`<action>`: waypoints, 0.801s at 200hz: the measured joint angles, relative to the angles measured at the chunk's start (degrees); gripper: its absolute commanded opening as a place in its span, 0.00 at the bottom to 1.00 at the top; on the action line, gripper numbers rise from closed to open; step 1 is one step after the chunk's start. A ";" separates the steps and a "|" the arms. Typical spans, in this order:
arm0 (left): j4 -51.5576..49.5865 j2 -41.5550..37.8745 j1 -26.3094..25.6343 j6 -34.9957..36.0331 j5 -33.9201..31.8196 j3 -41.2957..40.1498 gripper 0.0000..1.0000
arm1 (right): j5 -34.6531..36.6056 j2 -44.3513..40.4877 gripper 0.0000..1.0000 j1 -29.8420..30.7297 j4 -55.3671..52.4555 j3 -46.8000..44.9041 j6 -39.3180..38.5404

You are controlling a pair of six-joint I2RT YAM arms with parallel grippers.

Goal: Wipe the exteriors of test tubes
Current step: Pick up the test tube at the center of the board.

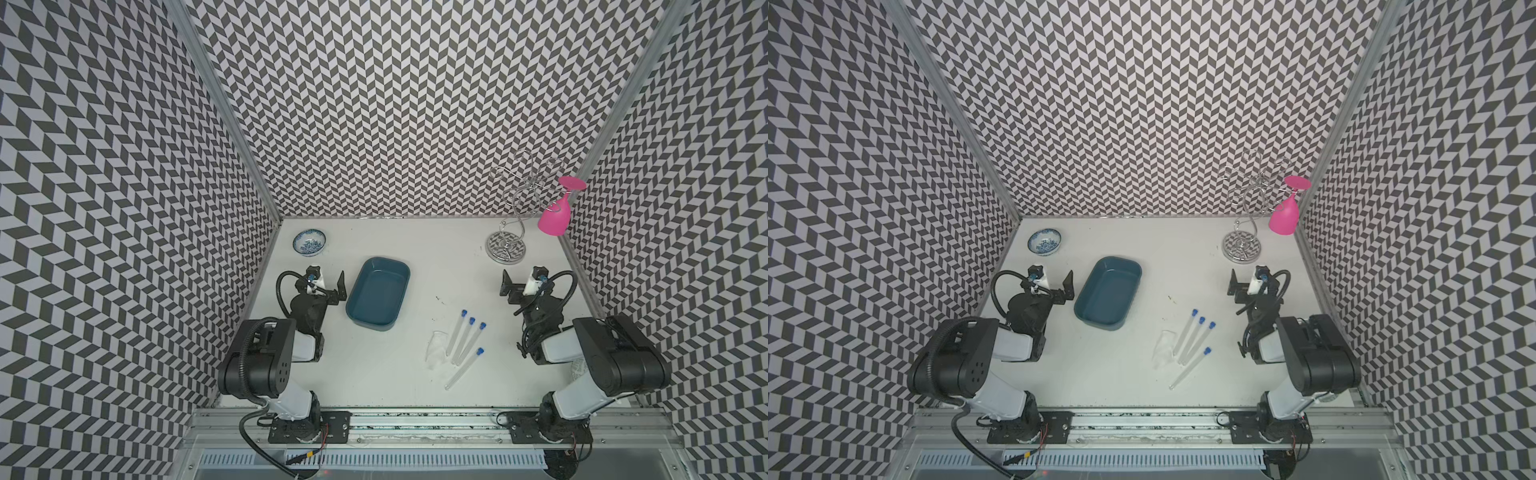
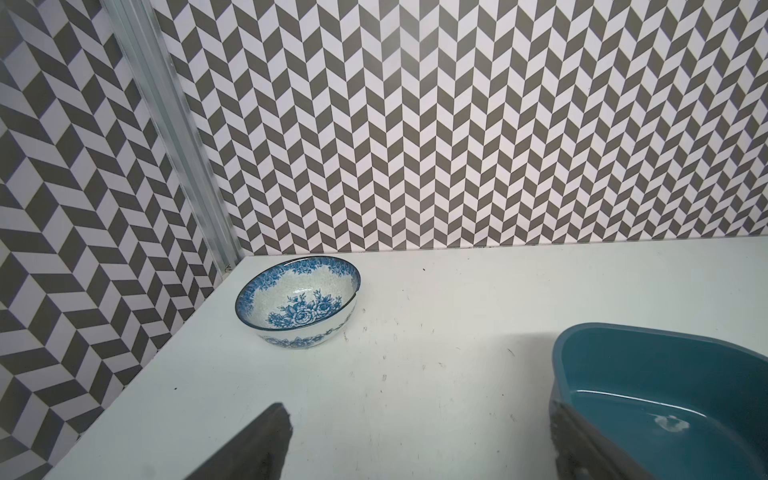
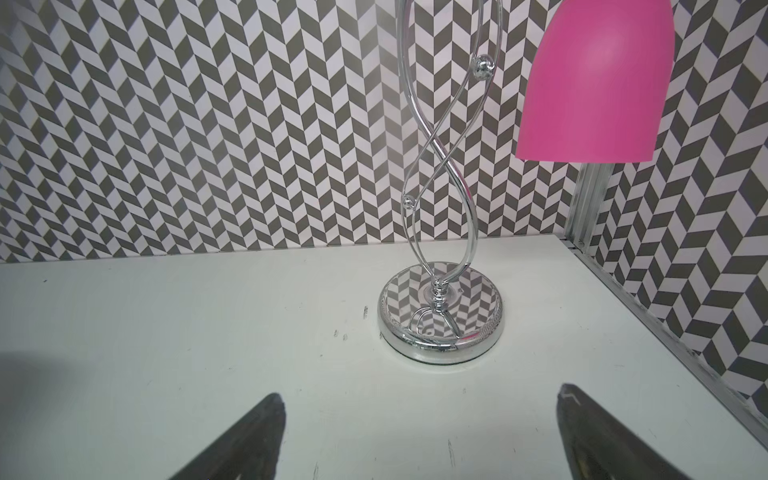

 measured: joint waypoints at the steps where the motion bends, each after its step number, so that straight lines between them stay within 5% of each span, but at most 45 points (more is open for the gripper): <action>1: 0.00 0.00 0.00 0.00 -0.02 0.00 0.99 | 0.00 0.00 1.00 0.00 0.00 0.00 -0.02; 160: -2.10 -0.74 -0.17 -0.85 -1.95 0.26 0.99 | 0.28 -2.58 1.00 -0.24 -2.97 -0.07 0.11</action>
